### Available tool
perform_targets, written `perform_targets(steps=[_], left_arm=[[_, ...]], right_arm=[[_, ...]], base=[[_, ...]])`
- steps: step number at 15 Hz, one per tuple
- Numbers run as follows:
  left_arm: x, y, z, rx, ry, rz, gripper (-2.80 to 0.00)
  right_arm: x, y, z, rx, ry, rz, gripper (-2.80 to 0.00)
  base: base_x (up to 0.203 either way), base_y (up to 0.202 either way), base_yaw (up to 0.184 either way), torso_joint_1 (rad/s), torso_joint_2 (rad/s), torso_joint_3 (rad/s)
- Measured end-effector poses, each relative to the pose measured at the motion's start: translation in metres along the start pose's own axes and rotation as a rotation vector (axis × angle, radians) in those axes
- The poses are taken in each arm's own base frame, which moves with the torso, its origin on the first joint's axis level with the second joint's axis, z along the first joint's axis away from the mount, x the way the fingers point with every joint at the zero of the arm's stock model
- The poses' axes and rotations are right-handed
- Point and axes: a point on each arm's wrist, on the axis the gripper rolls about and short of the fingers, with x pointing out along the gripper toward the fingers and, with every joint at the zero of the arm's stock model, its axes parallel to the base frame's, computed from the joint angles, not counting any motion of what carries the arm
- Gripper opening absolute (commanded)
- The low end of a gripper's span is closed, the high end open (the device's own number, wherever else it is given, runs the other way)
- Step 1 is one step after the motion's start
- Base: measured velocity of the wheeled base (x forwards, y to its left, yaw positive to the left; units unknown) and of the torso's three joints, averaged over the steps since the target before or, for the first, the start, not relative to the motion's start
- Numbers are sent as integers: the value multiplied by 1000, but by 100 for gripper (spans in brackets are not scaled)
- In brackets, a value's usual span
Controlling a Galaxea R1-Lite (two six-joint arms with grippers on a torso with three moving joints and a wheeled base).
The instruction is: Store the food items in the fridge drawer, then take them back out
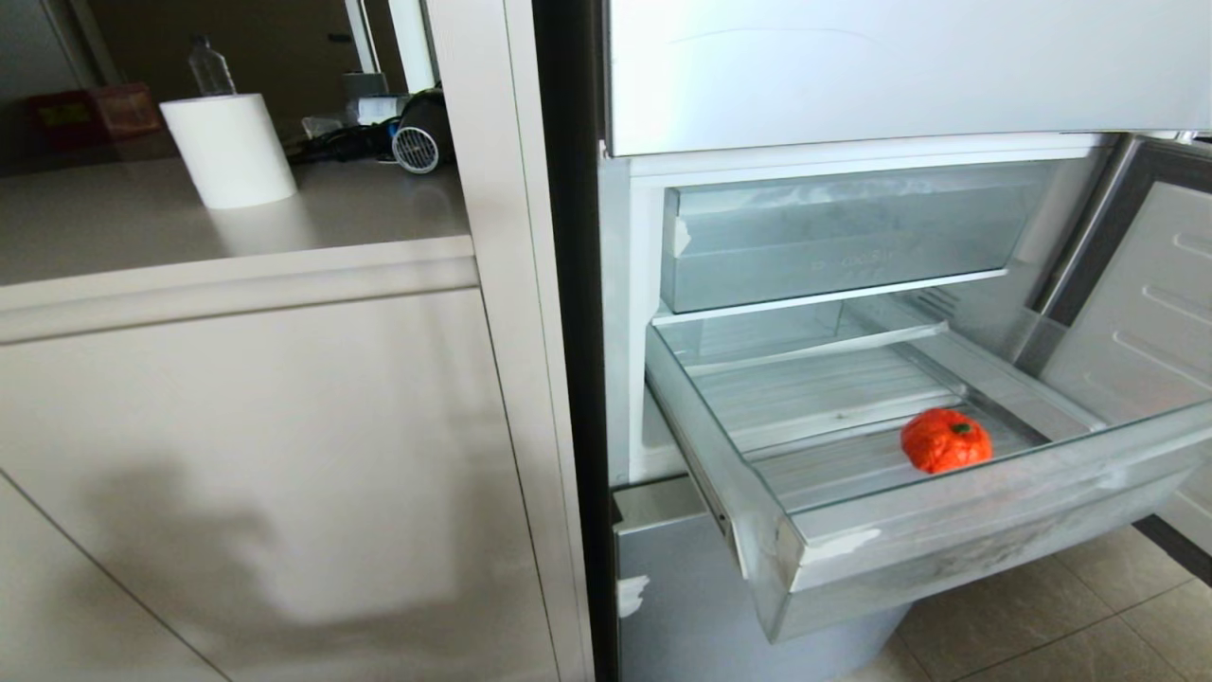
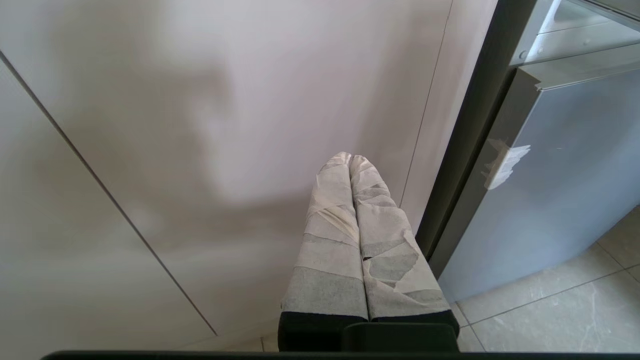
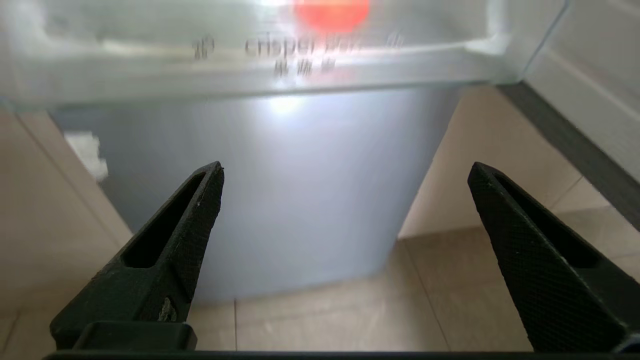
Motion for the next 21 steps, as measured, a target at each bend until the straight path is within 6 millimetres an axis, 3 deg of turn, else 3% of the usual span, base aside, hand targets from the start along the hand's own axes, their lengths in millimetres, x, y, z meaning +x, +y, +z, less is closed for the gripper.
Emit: perform_targets(steps=[9, 21], left_arm=[[0, 0, 0, -1, 0, 0, -280], [0, 0, 0, -1, 0, 0, -280]], right_arm=[[-5, 0, -2, 41, -61, -13, 0], [-5, 0, -2, 40, -62, -12, 0]], base=[[-1, 0, -8, 0, 0, 1], [0, 8, -172, 2, 3, 2]])
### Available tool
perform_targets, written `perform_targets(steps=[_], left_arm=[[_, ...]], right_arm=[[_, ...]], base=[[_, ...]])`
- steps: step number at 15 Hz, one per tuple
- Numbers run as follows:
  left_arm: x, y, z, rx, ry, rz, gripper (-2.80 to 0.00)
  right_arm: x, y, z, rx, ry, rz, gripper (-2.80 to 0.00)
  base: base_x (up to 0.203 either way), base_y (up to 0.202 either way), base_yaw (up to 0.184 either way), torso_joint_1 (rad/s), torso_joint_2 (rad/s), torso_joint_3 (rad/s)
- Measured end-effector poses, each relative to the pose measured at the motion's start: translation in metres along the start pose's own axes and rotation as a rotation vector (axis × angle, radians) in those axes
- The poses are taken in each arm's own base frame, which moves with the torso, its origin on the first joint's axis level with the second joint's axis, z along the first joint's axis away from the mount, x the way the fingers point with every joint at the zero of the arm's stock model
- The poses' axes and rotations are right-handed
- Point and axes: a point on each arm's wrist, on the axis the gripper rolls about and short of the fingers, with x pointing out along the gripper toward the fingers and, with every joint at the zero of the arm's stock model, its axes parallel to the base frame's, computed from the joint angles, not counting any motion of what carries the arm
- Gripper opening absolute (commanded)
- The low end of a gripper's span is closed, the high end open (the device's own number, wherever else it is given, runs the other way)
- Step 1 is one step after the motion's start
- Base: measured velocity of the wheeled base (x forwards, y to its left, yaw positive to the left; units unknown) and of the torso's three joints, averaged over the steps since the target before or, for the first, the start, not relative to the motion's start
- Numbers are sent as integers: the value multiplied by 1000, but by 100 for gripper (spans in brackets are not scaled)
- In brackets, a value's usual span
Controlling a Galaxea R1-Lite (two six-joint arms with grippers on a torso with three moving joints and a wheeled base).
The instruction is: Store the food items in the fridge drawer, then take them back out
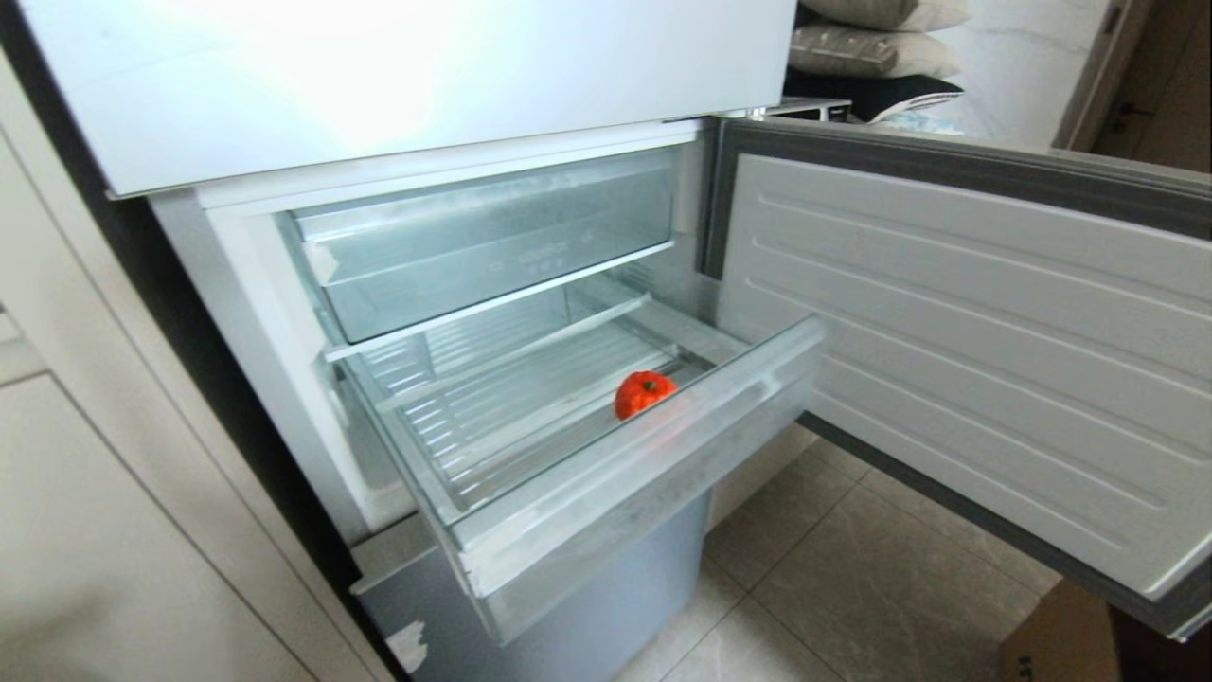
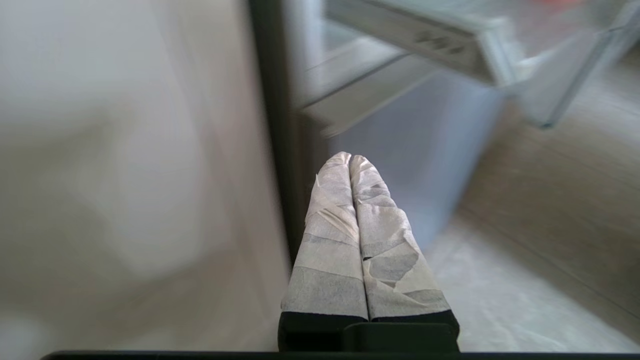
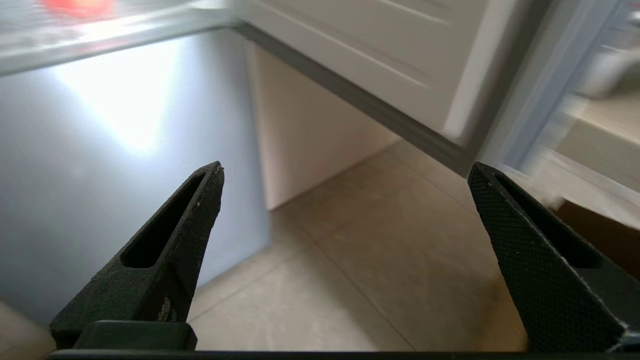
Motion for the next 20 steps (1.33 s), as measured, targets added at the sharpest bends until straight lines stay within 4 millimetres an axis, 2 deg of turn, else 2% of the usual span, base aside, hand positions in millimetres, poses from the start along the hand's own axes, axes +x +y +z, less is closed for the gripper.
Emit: perform_targets(steps=[7, 11, 12, 16, 18, 20], left_arm=[[0, 0, 0, 0, 0, 0, -280], [0, 0, 0, 0, 0, 0, -280], [0, 0, 0, 0, 0, 0, -280], [0, 0, 0, 0, 0, 0, -280], [0, 0, 0, 0, 0, 1, -280], [0, 0, 0, 0, 0, 0, -280]], right_arm=[[0, 0, 0, -1, -1, 0, 0], [0, 0, 2, -5, -5, -9, 0], [-2, 0, 8, -2, -21, -21, 0], [-5, -2, 56, 34, -38, -121, 0], [1, -2, 75, 81, -14, -193, 0], [14, -2, 84, 108, 42, -299, 0]], base=[[0, 8, -160, 3, 1, 2], [-1, 1, -15, 1, 1, 1], [0, 0, 0, 0, 0, 0], [0, 0, 0, 0, 0, 0], [0, 0, 0, 0, 0, 0], [0, 0, 0, 0, 0, 0]])
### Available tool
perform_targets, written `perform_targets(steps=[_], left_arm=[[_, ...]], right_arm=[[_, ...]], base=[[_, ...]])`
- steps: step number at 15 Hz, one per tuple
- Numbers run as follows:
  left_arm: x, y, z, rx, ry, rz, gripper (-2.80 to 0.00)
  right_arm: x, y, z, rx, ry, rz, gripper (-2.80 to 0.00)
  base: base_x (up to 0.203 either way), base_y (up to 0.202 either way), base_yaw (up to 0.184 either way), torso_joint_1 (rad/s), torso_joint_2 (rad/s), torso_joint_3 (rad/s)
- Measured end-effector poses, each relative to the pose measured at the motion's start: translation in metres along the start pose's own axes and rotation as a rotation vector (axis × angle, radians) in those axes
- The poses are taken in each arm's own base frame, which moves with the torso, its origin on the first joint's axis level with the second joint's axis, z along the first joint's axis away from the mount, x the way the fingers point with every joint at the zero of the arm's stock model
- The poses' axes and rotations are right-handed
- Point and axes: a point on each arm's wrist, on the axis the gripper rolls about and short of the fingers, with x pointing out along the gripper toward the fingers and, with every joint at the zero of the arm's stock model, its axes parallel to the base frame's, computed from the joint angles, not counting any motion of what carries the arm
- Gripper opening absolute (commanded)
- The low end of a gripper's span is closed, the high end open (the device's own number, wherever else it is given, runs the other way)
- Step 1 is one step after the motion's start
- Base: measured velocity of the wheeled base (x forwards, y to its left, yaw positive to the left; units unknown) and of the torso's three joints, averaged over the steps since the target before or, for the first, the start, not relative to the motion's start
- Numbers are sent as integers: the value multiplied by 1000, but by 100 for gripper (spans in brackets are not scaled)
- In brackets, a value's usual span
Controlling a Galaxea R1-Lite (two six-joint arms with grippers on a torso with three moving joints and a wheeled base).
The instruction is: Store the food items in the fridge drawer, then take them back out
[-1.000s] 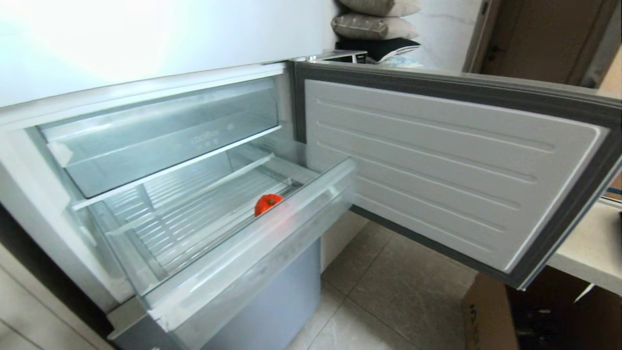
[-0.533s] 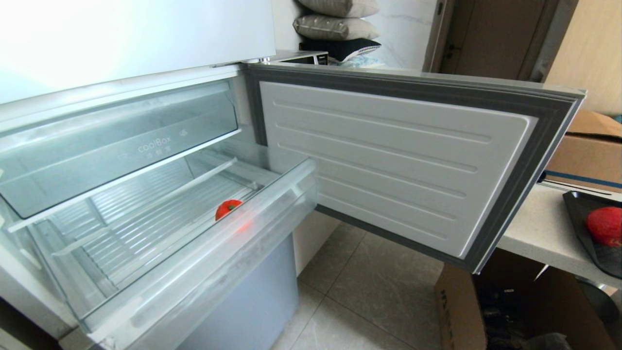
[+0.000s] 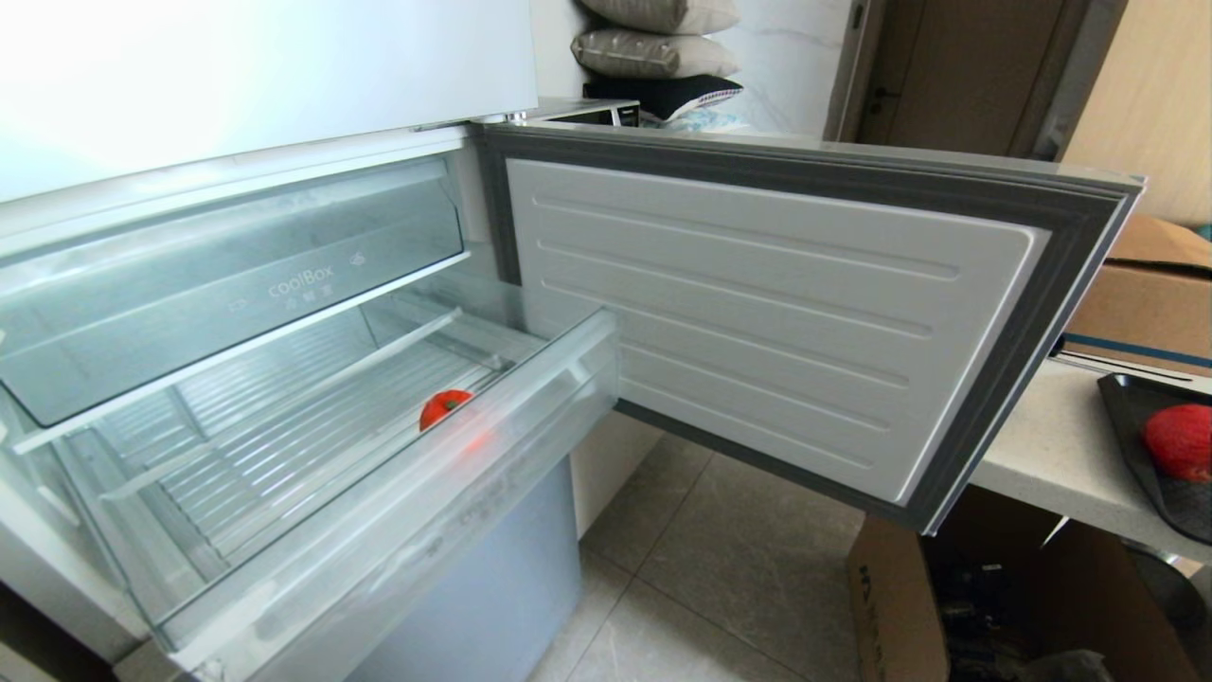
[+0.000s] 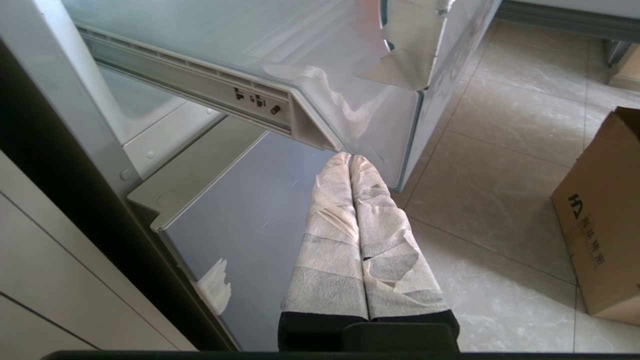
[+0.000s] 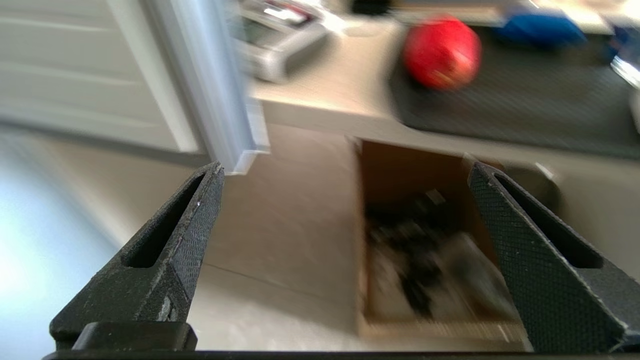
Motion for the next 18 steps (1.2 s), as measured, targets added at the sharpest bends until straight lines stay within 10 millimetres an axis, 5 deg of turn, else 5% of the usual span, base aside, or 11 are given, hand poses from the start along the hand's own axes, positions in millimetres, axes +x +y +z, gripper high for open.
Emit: perform_targets(steps=[6, 18], left_arm=[[0, 0, 0, 0, 0, 0, -280], [0, 0, 0, 0, 0, 0, -280]], right_arm=[[35, -3, 22, 28, -32, -309, 0], [36, -3, 15, -32, -69, -304, 0]], base=[[0, 0, 0, 0, 0, 0], [0, 0, 0, 0, 0, 0]])
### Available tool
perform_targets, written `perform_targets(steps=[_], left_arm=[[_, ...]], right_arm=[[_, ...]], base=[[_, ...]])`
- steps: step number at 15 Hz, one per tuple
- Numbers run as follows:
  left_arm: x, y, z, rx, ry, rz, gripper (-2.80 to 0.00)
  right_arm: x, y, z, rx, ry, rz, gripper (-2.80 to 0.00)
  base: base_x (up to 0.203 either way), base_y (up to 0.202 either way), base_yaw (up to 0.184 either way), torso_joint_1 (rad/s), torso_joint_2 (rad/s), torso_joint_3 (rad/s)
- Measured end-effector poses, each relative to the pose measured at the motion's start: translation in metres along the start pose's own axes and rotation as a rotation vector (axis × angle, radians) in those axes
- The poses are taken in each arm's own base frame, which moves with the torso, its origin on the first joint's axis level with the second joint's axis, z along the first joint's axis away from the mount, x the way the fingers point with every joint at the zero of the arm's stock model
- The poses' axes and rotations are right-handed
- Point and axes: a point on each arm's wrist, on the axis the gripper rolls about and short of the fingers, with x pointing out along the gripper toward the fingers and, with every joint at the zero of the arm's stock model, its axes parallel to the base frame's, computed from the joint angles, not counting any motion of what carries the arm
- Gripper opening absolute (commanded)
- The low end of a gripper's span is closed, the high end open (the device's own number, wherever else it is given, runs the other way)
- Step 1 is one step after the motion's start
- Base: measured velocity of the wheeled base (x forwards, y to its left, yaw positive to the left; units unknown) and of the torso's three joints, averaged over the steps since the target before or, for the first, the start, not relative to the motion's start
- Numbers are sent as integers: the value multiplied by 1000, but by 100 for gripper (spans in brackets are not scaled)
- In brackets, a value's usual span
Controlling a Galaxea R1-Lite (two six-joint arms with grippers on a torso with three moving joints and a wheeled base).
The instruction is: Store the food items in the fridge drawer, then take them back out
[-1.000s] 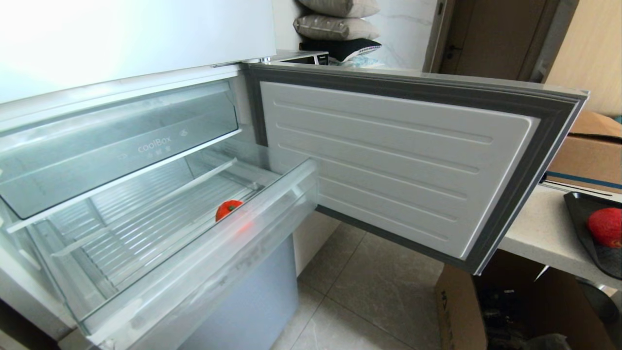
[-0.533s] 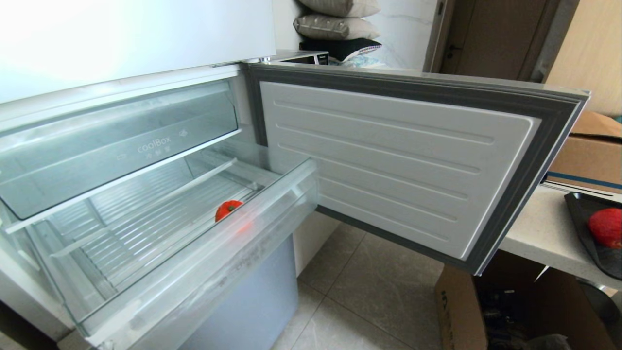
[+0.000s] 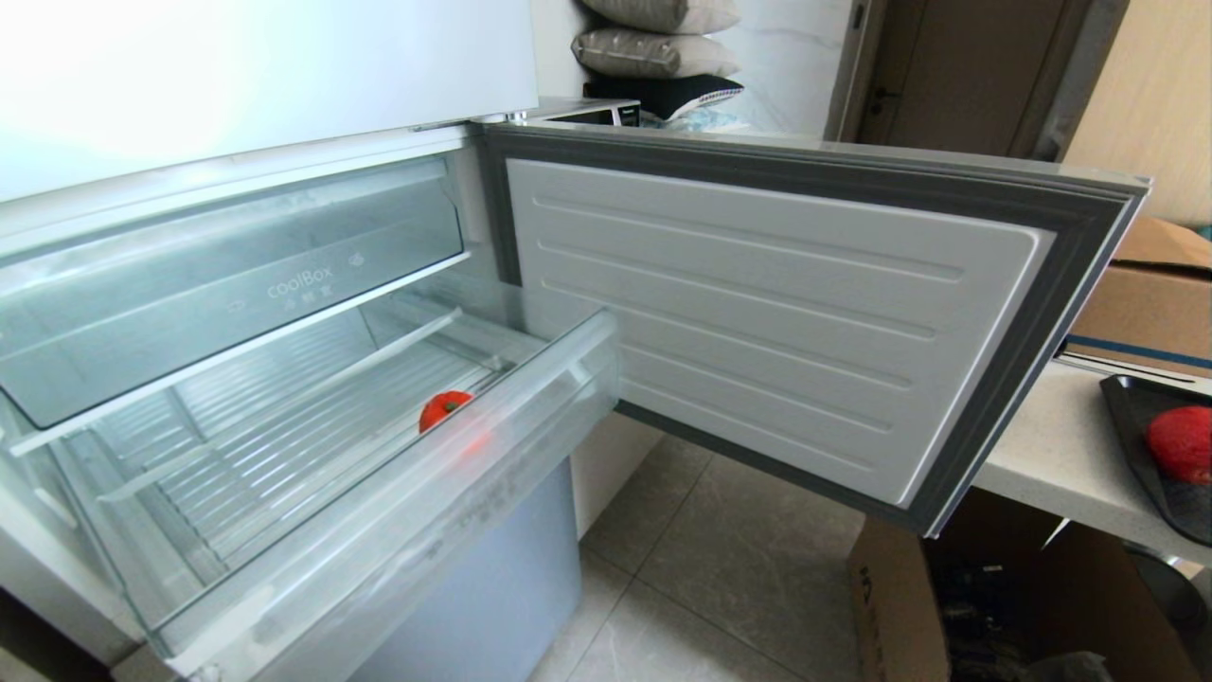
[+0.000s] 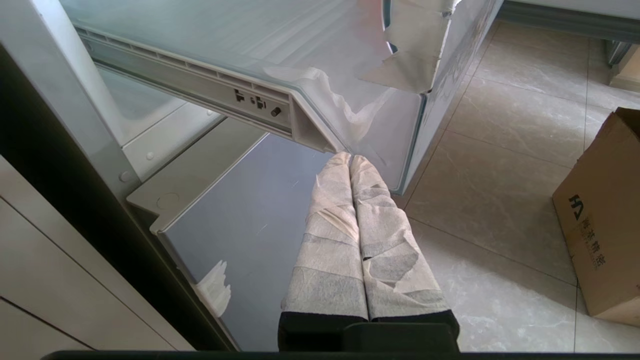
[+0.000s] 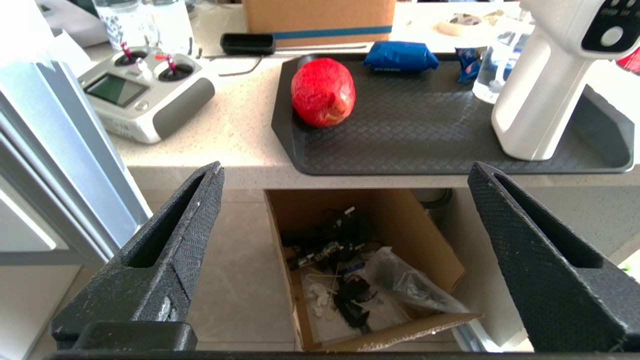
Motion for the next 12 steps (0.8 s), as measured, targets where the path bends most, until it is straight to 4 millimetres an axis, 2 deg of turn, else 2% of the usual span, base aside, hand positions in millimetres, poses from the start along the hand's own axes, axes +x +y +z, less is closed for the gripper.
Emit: perform_targets(steps=[9, 10, 12], left_arm=[[0, 0, 0, 0, 0, 0, -280], [0, 0, 0, 0, 0, 0, -280], [0, 0, 0, 0, 0, 0, -280]], right_arm=[[-1, 1, -3, 0, 5, 55, 0], [-1, 2, -3, 2, 7, 68, -280], [0, 2, -3, 3, 25, 78, -280]], base=[[0, 0, 0, 0, 0, 0], [0, 0, 0, 0, 0, 0], [0, 0, 0, 0, 0, 0]])
